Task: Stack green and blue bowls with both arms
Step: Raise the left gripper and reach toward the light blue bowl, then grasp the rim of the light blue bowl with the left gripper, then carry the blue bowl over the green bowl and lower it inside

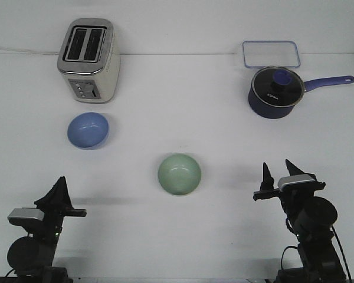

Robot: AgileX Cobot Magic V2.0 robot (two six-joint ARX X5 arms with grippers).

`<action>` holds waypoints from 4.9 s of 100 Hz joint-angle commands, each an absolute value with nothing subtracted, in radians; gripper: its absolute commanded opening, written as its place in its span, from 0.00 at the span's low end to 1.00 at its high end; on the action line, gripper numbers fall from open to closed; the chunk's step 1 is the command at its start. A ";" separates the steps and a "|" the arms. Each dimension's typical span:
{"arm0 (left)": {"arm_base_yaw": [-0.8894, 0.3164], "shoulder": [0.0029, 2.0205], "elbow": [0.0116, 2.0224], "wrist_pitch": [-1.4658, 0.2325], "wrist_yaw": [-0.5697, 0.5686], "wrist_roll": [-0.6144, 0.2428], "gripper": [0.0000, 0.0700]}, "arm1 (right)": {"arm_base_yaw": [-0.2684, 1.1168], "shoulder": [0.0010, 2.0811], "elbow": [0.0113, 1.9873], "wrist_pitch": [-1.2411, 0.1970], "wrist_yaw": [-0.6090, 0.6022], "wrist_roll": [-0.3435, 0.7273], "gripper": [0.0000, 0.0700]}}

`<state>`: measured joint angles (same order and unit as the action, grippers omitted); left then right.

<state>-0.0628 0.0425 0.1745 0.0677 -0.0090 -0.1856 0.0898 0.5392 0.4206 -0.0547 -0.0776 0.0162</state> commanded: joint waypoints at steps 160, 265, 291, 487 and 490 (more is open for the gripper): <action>-0.062 0.957 1.037 -0.724 -0.008 -0.070 0.67 | 0.091 0.544 0.427 -0.046 -0.077 0.029 0.61; 0.084 1.853 1.583 -0.706 -0.007 0.019 0.66 | 0.091 0.544 0.427 -0.046 -0.077 0.029 0.61; 0.087 1.920 1.583 -0.701 0.000 0.019 0.66 | 0.091 0.544 0.427 -0.046 -0.077 0.029 0.61; -0.276 1.727 1.632 -0.838 0.398 -0.007 0.01 | 0.091 0.544 0.427 -0.046 -0.077 0.029 0.61; -0.296 1.727 1.632 -0.837 0.393 -0.007 0.01 | 0.091 0.544 0.427 -0.046 -0.078 0.029 0.61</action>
<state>-0.2687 1.7096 1.6161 -0.8440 0.3931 -0.0174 0.0898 0.5392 0.4206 -0.0547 -0.0776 0.0158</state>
